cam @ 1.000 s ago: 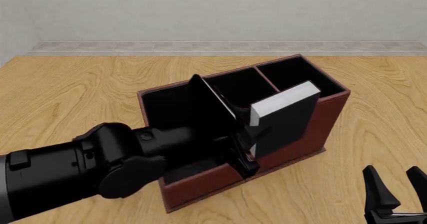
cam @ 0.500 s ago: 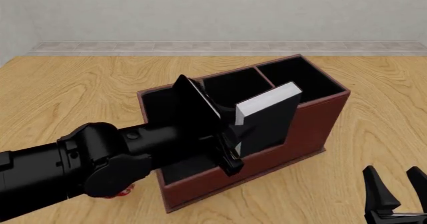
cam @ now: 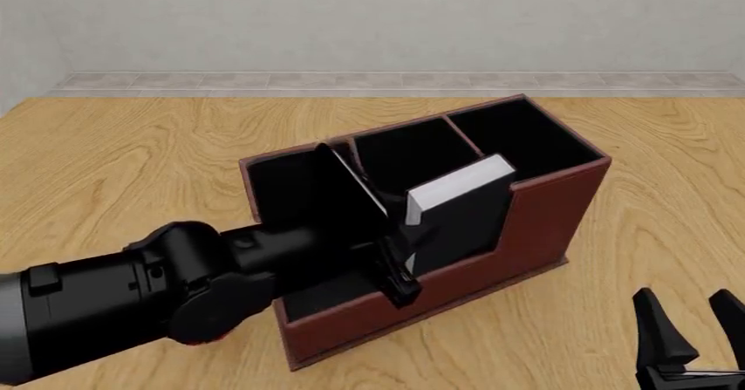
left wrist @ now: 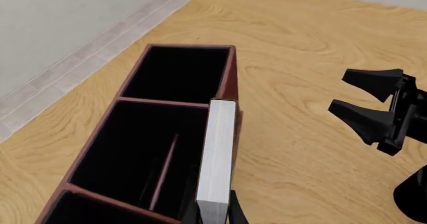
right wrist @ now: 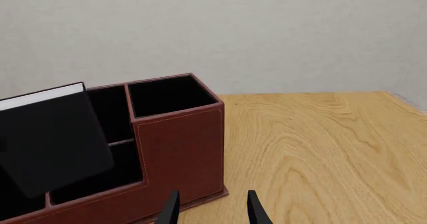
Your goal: Pick up the book and place it in the back compartment of the caddy.
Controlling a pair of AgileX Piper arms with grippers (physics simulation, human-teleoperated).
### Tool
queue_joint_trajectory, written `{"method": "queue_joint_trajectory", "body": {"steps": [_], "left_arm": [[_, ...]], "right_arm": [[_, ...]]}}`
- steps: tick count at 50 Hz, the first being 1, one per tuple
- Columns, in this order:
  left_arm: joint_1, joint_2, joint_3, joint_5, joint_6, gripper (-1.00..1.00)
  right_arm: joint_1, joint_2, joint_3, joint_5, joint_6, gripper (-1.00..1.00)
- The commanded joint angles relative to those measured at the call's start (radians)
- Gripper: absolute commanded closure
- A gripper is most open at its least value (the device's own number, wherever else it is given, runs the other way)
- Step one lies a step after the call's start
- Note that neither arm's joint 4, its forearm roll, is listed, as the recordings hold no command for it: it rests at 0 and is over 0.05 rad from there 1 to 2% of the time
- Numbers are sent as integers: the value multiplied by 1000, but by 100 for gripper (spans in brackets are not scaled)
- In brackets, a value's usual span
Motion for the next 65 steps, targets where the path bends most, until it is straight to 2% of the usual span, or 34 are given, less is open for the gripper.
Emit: {"method": "queue_joint_trajectory", "body": {"steps": [1, 20, 36, 49, 50, 65], "left_arm": [[17, 43, -32, -15, 34, 100], [41, 107, -70, -17, 34, 100], [45, 123, -64, -27, 35, 100], [66, 141, -83, -11, 21, 100], [74, 140, -88, -8, 2, 100], [65, 149, -84, -9, 26, 100]], "right_arm": [[0, 1, 0, -1, 0, -100], [0, 1, 0, -1, 0, -100], [0, 1, 0, -1, 0, -100], [0, 1, 0, -1, 0, -100], [0, 1, 0, -1, 0, -100], [0, 1, 0, -1, 0, -100]]}}
